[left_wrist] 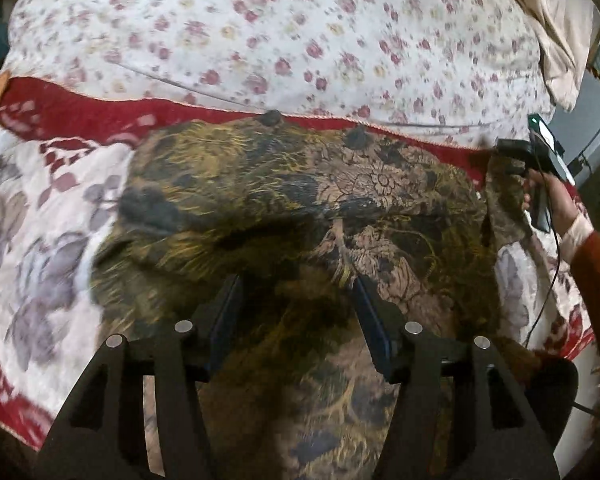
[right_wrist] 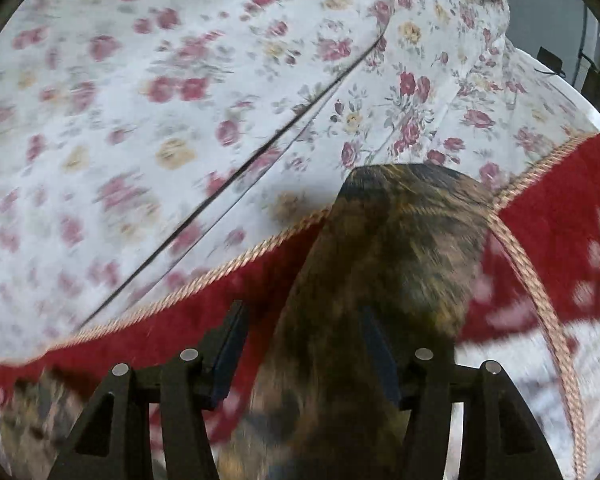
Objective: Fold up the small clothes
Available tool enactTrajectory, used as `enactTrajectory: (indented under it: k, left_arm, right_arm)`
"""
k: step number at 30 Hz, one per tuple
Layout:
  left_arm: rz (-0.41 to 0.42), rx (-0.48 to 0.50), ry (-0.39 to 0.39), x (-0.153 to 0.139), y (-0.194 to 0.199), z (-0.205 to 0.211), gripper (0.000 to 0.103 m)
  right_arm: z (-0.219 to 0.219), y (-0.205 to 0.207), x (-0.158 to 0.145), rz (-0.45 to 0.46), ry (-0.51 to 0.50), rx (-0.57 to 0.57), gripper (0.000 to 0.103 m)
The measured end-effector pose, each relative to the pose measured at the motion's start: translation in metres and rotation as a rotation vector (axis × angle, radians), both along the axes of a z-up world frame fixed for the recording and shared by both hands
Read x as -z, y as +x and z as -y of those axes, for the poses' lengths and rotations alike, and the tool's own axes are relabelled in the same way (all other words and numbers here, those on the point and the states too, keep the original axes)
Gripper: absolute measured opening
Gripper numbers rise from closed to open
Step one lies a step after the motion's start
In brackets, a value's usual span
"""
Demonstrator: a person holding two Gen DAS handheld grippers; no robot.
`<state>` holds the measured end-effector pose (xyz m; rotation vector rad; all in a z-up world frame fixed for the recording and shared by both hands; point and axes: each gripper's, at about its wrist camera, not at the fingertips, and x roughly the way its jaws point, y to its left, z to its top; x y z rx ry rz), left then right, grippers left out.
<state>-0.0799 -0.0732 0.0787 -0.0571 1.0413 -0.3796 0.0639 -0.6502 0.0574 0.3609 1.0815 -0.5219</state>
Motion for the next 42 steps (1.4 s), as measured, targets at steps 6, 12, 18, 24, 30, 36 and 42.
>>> enactTrajectory:
  k: [6,12,18,24,30,36,42]
  left_arm:
    - [-0.023,0.007,0.012,0.012,0.014,0.004,0.057]
    - [-0.010,-0.034,0.010,0.007,0.020,-0.012,0.057]
    - [0.041,-0.091,-0.038,-0.016,0.025,-0.030,0.057]
    - [0.091,-0.135,-0.128,-0.038,0.031,-0.041,0.057]
    - [0.086,-0.171,-0.241,-0.035,0.049,-0.053,0.067]
    - [-0.037,-0.197,-0.300,-0.007,0.073,-0.062,0.067]
    - [-0.032,-0.127,-0.248,0.000,0.088,-0.037,0.067]
  right_arm:
    - [0.015,0.012,0.020,-0.016,-0.069,-0.007,0.023]
    - [0.039,-0.025,-0.021,0.228,0.180,-0.057,0.006]
    - [-0.025,-0.050,-0.100,0.429,0.373,-0.327,0.006]
    - [-0.166,-0.043,-0.152,0.470,0.513,-0.682,0.006]
    - [-0.309,-0.035,-0.113,0.383,0.614,-0.918,0.006]
    - [-0.397,-0.037,-0.014,0.050,0.595,-1.032,0.034]
    - [-0.347,-0.059,-0.048,0.135,0.611,-0.972,0.053]
